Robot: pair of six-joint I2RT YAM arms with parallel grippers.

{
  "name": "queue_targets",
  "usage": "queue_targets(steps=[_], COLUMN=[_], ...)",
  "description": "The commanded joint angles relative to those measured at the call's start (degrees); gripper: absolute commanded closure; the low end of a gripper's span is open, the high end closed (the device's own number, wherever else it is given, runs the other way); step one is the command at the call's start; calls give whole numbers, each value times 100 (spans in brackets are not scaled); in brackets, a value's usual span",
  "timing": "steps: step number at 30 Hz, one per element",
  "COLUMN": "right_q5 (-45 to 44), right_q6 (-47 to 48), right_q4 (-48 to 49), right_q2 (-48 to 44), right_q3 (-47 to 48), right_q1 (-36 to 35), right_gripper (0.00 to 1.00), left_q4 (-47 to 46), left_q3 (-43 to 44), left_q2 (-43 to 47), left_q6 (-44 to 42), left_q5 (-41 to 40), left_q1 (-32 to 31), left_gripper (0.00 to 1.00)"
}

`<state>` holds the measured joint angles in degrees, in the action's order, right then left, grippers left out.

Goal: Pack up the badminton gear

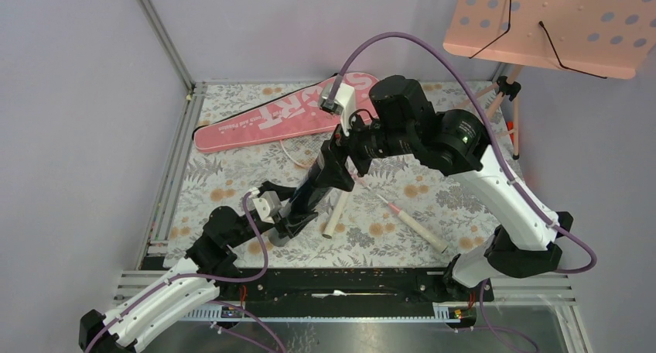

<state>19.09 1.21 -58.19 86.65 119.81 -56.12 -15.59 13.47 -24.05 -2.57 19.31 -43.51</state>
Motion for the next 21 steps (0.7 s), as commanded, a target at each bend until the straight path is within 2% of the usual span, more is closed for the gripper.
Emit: queue_targets(steps=[1,17,18,19,21], right_q5=[36,359,402,459,586], right_q6=[-25,-271,-275,-294,-358], right_q4=[59,175,179,194,239], right_q2=[36,139,150,152,161], right_q3=[-25,-397,-409,-439,-514], right_q1=[48,48,48,43,40], right_gripper=[16,13,12,3,0], left_q4=[-664,-636,-637,-638,-638], left_q3=[37,50,43,41,41], left_q2=[104,111,117,127,142], left_q6=[-59,-51,-49,-46,-42], left_q5=[145,43,43,37,3], left_q1=[6,0,2,0,0], left_gripper=[78,79,79,79,79])
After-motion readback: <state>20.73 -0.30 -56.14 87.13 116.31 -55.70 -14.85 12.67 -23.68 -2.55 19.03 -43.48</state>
